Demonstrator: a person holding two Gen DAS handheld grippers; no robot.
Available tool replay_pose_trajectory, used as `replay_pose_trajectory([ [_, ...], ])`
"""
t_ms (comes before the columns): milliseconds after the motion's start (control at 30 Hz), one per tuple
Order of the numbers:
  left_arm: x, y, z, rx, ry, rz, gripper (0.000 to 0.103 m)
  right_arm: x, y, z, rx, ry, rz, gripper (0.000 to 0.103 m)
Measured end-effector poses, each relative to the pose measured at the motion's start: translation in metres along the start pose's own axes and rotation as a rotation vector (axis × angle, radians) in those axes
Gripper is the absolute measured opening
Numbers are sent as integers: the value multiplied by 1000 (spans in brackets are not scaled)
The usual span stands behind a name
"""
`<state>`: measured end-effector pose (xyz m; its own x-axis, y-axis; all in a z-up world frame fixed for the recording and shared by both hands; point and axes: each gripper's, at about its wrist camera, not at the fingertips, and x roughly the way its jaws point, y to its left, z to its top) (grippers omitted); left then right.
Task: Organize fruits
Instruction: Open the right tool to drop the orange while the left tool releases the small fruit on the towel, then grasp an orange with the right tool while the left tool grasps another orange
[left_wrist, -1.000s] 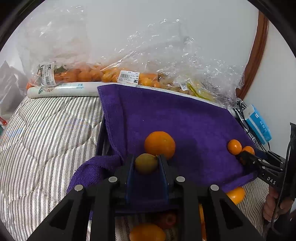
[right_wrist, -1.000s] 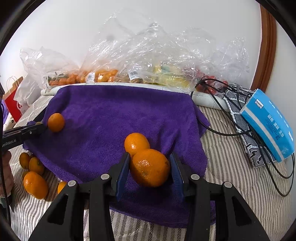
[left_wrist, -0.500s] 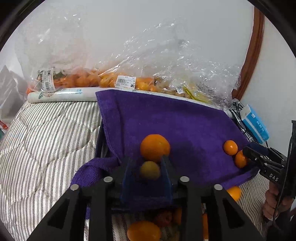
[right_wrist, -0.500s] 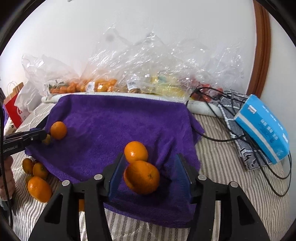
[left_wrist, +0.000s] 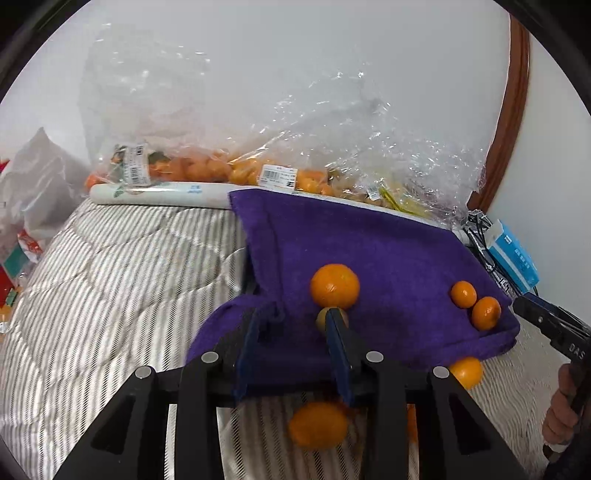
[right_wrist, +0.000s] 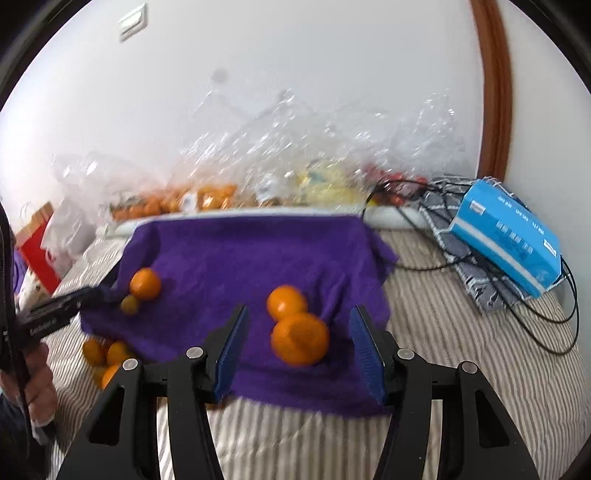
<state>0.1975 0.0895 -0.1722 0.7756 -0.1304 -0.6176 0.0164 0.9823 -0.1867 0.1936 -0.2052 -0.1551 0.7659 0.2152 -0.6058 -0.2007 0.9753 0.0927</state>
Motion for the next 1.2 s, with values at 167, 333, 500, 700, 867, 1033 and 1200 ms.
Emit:
replay_pose_trajectory([
  [167,-26,12,-15,4,-32,-4,40,-10,31,-18,-51,28,78,53],
  [333,-39,24,-28,-23,-23,3,40,-3,60,-33,-108,70,104,47],
  [500,-48,27,-34,-31,-31,-15,40,16,73,-41,-114,120,94,47],
  [700,-52,28,-33,-40,-35,-40,41,35,76,-47,-126,158,34,47],
  [867,-50,26,-34,-29,-23,-51,41,44,79,-46,-124,190,39,47],
  [1033,-43,22,-37,-10,13,-68,41,46,80,-46,-131,195,56,40],
  [1200,-38,15,-41,20,50,-121,42,27,75,-51,-130,144,82,39],
])
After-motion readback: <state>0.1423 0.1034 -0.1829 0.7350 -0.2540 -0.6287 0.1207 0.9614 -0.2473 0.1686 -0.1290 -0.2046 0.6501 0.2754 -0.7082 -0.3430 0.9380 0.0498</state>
